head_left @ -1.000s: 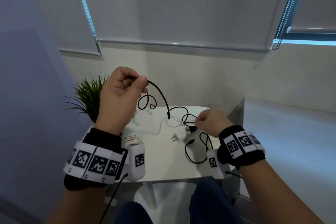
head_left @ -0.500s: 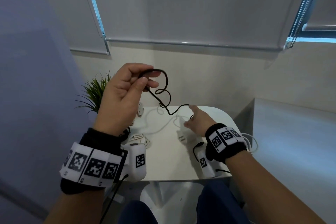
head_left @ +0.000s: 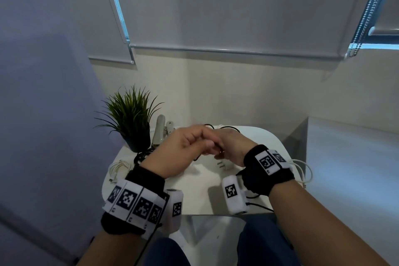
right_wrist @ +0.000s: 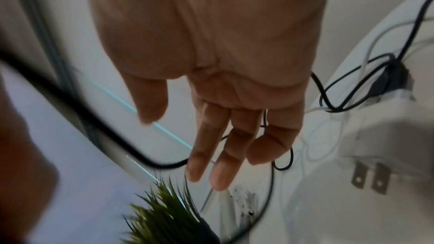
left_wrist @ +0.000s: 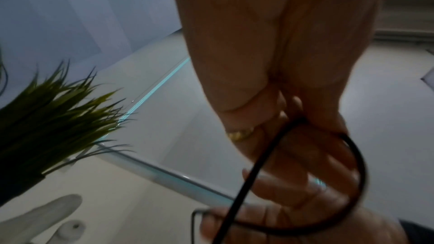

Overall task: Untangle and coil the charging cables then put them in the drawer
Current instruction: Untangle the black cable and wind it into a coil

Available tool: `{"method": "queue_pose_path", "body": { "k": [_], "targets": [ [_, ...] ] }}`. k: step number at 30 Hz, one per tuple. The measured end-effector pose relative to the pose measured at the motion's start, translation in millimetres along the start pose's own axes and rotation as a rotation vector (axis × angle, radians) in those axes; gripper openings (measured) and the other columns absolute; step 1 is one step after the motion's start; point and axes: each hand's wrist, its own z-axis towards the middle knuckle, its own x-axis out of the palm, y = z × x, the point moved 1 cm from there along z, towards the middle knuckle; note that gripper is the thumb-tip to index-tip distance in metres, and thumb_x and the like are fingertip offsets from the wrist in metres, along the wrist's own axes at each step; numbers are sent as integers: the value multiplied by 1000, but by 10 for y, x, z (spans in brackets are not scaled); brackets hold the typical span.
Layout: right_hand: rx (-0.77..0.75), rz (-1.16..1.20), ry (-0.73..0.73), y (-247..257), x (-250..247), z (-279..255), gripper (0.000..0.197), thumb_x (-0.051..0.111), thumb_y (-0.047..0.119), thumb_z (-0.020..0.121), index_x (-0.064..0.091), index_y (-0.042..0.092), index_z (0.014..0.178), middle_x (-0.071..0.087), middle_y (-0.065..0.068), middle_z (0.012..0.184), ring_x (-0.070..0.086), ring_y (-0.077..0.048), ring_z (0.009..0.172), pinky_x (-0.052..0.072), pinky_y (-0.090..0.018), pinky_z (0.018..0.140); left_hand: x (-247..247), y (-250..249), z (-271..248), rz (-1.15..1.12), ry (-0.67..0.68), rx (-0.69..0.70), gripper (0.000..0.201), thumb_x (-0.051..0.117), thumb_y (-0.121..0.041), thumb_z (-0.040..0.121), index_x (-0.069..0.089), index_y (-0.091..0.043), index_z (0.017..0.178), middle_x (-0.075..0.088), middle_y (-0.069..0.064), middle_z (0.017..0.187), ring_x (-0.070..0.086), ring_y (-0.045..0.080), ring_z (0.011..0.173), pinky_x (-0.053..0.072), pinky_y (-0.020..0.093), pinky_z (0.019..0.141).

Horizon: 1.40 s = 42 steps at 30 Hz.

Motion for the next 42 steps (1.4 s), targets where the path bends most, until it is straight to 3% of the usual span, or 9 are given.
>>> {"method": "queue_pose_path", "body": {
  "k": [3,7,12,15,18,24,29,35,42],
  "targets": [
    [-61,226,5,45,-19,-34,15,55,1,90,61,7,103,67,-5,74,62,-14,62,47,-25,62,65,198,-48,47,169,-142,13,56,6,89,68,2,91,73,7,90,68,14,86,50,19,82],
    [-105,286,-27,117,-69,-75,7,55,8,92,62,11,93,61,-2,68,61,-12,58,40,-23,59,-25,424,-78,81,172,-286,10,63,2,85,70,-5,90,74,6,90,68,16,89,49,20,84],
    [-174,-41,-53,152,-90,-102,17,52,10,94,58,17,79,58,1,78,54,-12,61,35,-21,56,-272,515,29,68,-173,-298,9,58,-11,92,65,-16,93,72,2,85,66,15,79,47,30,80],
    [-221,-283,47,198,-28,-203,24,49,8,95,57,21,76,61,5,83,54,-9,66,36,-19,59,-313,586,198,285,-351,-214,32,58,-12,90,56,-39,107,57,0,111,59,10,96,46,26,87],
    [-264,-339,161,293,37,-325,25,45,2,96,57,16,79,60,0,79,54,0,61,39,-10,57,-232,513,381,520,-234,-127,57,60,-8,87,45,-39,132,41,-7,133,42,9,120,21,10,105],
    [-454,-149,67,438,-104,-377,11,50,15,87,58,18,82,66,2,77,57,-9,59,40,-16,54,-156,515,650,700,-162,-120,17,52,-17,95,64,-13,107,53,-9,124,44,6,118,-4,-14,64],
    [-678,205,-234,606,-373,-362,15,42,10,94,54,16,87,68,-3,83,65,-16,67,50,-25,62,-233,942,616,648,-243,-284,10,61,-20,90,67,-14,95,52,3,113,50,18,109,26,12,93],
    [-434,-68,-591,485,-530,-218,26,42,5,96,55,18,77,58,-2,74,62,-17,60,50,-33,58,-246,704,598,269,-539,-145,13,57,-13,93,67,-20,87,64,3,79,59,2,64,48,16,63],
    [-164,-157,-747,167,-591,-123,15,56,8,86,49,16,75,57,-9,74,62,-23,58,57,-41,63,-280,322,563,375,-392,80,26,49,-29,86,63,-44,102,65,-17,105,61,5,103,48,43,96]
  ]
}}
